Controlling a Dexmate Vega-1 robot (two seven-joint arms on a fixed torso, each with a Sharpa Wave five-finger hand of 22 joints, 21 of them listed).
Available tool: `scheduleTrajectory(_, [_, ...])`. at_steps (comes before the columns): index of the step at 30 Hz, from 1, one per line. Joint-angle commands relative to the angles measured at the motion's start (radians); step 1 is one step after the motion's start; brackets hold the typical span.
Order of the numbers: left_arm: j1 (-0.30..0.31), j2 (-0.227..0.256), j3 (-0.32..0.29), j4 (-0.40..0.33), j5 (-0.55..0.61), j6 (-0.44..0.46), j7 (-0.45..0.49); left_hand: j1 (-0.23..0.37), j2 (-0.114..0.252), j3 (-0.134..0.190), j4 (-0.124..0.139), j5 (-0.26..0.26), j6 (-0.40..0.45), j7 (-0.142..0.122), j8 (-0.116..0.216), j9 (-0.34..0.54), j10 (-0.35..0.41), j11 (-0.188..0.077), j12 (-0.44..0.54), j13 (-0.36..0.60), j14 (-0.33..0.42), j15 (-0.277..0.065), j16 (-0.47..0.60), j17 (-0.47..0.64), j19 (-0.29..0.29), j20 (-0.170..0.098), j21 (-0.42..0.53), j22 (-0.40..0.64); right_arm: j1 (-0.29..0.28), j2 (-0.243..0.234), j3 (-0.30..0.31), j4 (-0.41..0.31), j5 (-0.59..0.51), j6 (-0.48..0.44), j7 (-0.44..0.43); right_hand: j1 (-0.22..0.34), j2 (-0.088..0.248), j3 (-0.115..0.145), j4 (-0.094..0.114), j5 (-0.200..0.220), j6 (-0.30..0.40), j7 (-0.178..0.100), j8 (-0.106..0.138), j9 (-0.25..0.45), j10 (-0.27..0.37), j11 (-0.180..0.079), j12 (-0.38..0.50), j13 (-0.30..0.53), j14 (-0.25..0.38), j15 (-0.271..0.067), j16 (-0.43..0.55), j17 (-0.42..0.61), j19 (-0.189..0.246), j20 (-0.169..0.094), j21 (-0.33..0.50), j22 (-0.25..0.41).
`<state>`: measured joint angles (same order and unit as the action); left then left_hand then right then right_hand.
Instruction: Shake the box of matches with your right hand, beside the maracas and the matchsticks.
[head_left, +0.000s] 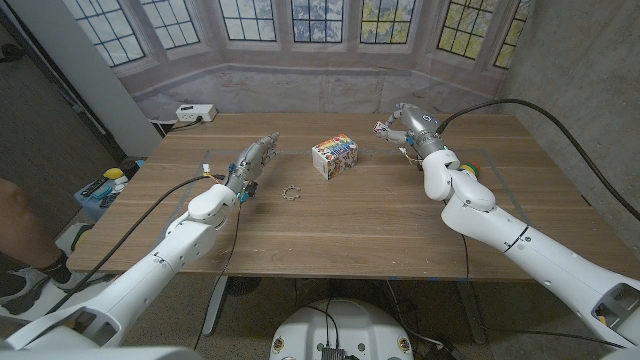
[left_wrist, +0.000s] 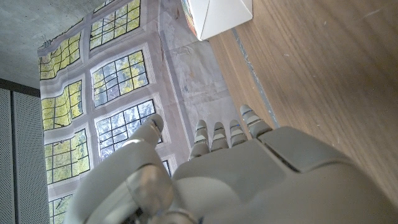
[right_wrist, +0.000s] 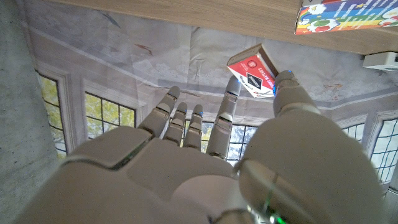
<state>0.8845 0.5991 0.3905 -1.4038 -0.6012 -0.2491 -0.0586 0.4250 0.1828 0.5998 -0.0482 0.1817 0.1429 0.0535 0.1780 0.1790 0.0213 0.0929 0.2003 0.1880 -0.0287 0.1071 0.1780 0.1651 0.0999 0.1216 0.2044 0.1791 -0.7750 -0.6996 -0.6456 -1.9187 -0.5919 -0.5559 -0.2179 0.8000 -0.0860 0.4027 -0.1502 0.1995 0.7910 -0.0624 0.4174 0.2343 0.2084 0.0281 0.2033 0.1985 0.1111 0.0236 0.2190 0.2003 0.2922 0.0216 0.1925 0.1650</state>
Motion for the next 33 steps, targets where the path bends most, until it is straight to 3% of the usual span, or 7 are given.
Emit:
scheduleTrajectory(1, [-0.013,0.000,0.003,0.007,0.003,0.002,-0.003,0.011,0.003,-0.003,0.003,0.008,0.007,0.002,0.006,0.002,-0.001,0.000,0.009,0.006,-0.004,0.007,0.002,0.005,0.004,0.008,-0.001,0.002,0.012,-0.006,-0.031,-0.003,0.013,-0.009,-0.011,0.004,0.007,-0.003,-0.003,-0.001,0.004,0.004,-0.002,0.006,0.004,0.006,-0.001,0.001,0.004,0.002,-0.002,0.001,0.003,0.006,-0.002,0.005])
scheduleTrajectory(23, [0.014,-0.006,0.005,-0.029,0.011,-0.001,0.030,0.012,0.003,-0.004,0.003,0.008,0.006,0.001,0.006,0.002,-0.001,-0.001,0.009,0.006,-0.005,0.007,0.002,0.005,0.003,0.008,-0.001,0.002,-0.041,-0.078,-0.060,-0.121,-0.022,0.020,0.062,0.004,0.008,-0.005,-0.002,-0.003,0.004,0.006,-0.003,0.006,0.005,0.009,-0.002,0.001,0.006,0.006,-0.002,0.002,0.001,0.010,-0.003,0.005])
scheduleTrajectory(33, [0.028,-0.006,0.001,-0.043,0.017,-0.015,0.043,0.012,0.003,-0.004,0.003,0.008,0.007,0.002,0.006,0.002,-0.001,0.001,0.010,0.006,-0.004,0.007,0.002,0.005,0.004,0.009,0.000,0.002,-0.069,-0.089,-0.067,-0.160,-0.048,0.045,0.099,0.005,0.008,-0.006,-0.003,-0.004,0.003,0.007,-0.004,0.006,0.005,0.010,-0.002,0.001,0.006,0.007,-0.003,0.002,-0.001,0.011,-0.003,0.005])
